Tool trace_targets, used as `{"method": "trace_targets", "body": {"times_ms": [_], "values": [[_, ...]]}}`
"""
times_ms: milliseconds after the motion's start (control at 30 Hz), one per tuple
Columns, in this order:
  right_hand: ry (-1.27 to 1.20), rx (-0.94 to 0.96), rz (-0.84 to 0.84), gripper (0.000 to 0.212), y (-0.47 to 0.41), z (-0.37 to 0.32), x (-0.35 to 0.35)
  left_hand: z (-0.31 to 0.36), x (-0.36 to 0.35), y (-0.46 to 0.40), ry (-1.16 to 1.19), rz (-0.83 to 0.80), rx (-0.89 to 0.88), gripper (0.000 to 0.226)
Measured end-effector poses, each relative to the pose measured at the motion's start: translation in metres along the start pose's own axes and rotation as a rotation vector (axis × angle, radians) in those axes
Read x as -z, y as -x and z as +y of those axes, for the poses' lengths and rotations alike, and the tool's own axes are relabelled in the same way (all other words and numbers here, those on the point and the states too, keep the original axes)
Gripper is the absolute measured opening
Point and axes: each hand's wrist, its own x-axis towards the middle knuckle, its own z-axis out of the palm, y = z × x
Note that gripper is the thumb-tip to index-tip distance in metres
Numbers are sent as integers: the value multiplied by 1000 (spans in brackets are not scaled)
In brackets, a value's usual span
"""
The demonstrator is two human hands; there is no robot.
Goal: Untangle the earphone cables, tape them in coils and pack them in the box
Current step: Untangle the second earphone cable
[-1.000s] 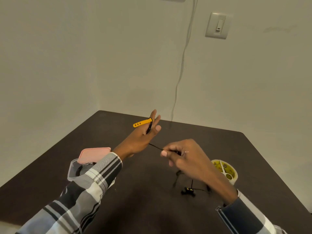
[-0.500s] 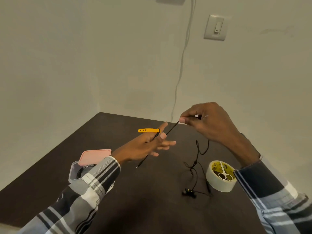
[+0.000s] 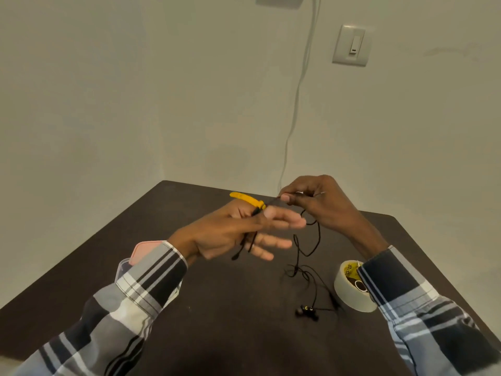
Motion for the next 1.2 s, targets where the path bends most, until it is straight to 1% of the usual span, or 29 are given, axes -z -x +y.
{"method": "trace_targets", "body": {"times_ms": [100,200,267,367,433,533,600,733,867,967,1067,1133,1200], "values": [[-95,-54,-22,13,5,4,-4,11,7,-5,223,41,-125,45],[-213,-112,-15,15,11,4,-10,25,13,-12,378,167,-241,45],[-304,-159,1,16,16,4,-17,32,18,-18,421,250,-297,47],[-436,-238,41,14,21,2,-31,35,22,-26,416,321,-326,50],[-477,-243,44,15,22,0,-40,35,22,-31,398,333,-320,49],[-470,-188,3,13,25,-2,-48,34,21,-37,381,349,-305,44],[-449,-135,-18,16,29,-3,-54,35,24,-40,382,377,-303,43],[-443,-77,32,24,38,-4,-60,30,34,-46,318,451,-266,42],[-528,-170,63,28,46,-7,-61,18,40,-50,287,557,-234,41],[-551,-218,26,28,54,-10,-59,11,46,-51,140,639,-207,38],[-606,-275,-18,27,60,-14,-53,6,51,-49,-132,673,-181,35],[-689,-310,-23,28,61,-17,-50,4,52,-46,-325,655,-182,32],[-645,-334,25,31,59,-18,-47,1,51,-46,-516,562,-149,34]]}}
